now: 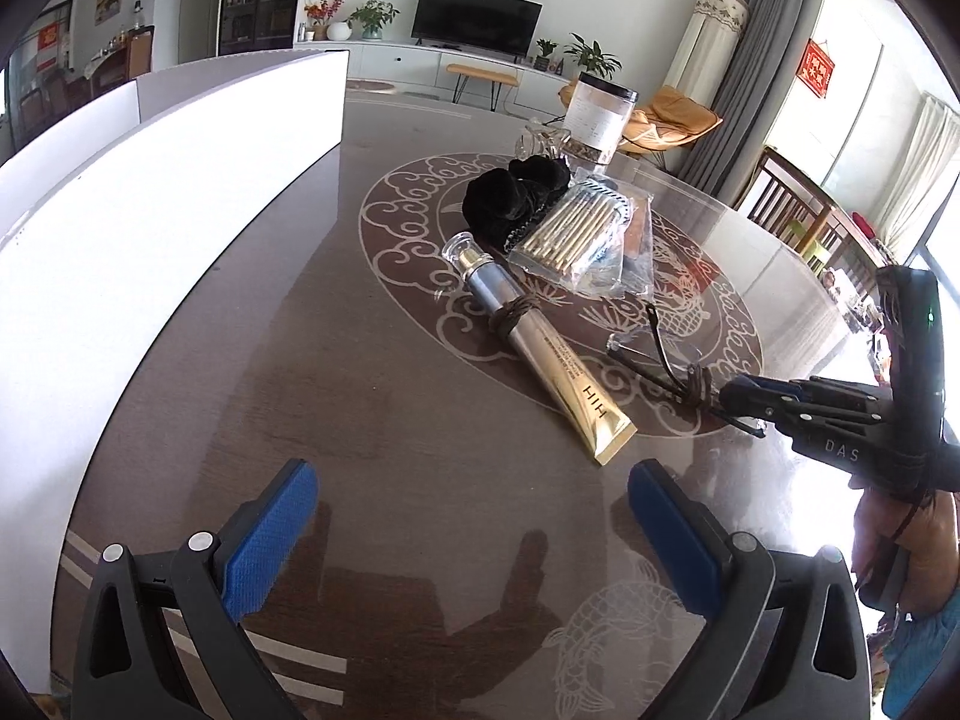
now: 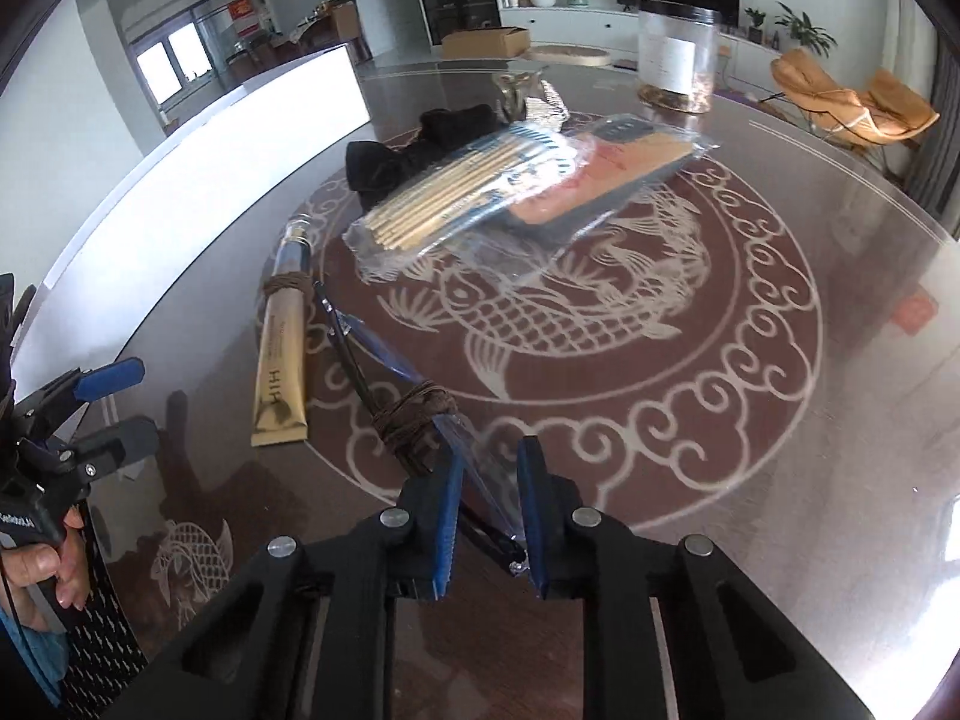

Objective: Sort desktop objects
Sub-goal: 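Lower the left tool onto the gold HIH tube while the right tool approaches the black eyeglasses, then close the left tool on the HIH tube while the right tool closes on the eyeglasses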

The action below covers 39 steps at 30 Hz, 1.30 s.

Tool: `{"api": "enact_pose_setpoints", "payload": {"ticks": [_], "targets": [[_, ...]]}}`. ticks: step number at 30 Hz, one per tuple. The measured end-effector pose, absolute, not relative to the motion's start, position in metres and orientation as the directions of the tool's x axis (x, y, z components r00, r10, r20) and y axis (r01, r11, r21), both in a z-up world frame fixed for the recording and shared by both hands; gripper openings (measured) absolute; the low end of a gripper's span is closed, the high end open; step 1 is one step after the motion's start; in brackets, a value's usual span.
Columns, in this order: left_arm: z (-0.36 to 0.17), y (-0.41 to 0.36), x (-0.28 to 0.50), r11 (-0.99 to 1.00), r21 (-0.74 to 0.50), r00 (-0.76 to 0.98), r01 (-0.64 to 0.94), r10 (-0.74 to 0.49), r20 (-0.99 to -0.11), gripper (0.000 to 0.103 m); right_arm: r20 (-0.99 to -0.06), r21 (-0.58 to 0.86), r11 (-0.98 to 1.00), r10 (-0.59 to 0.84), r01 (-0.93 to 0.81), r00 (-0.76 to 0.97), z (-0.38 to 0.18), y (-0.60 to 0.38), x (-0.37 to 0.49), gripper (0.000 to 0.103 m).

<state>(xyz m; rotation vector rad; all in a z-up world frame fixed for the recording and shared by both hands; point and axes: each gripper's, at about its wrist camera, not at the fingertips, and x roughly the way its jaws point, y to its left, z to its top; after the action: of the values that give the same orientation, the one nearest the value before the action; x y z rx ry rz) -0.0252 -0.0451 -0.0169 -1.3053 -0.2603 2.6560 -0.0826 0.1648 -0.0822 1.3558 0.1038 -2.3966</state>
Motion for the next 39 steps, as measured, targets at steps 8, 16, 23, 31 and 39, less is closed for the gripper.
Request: {"api": "enact_pose_setpoints", "payload": {"ticks": [8,16,23,31,39], "targets": [[-0.025,-0.019,-0.091,-0.982,-0.188,-0.559,-0.003,0.158,-0.814,0.103,-0.769,0.15,-0.938,-0.309,0.312,-0.56,-0.06,0.213,-0.04,0.035],[-0.043,0.008,-0.134,-0.997,0.004,-0.526,0.082,-0.046,-0.849,0.103,-0.735,0.168,-0.941,-0.318,0.294,-0.598,-0.055,0.223,-0.015,0.052],[-0.041,0.007,-0.135,-0.999,0.006,-0.557,0.032,-0.023,-0.831,0.089,-0.739,0.163,-0.927,-0.342,0.338,-0.58,-0.062,0.226,-0.009,0.072],[-0.03,-0.003,-0.075,-0.962,0.002,-0.559,-0.271,0.156,-0.814,0.029,-0.782,0.061,-0.834,-0.382,0.548,-0.494,-0.07,0.183,-0.046,0.072],[-0.03,-0.026,-0.035,-0.965,-0.035,-0.587,-0.258,0.186,-0.788,0.031,-0.804,0.018,-0.802,-0.367,0.597,-0.468,-0.088,0.139,-0.073,0.084]]}}
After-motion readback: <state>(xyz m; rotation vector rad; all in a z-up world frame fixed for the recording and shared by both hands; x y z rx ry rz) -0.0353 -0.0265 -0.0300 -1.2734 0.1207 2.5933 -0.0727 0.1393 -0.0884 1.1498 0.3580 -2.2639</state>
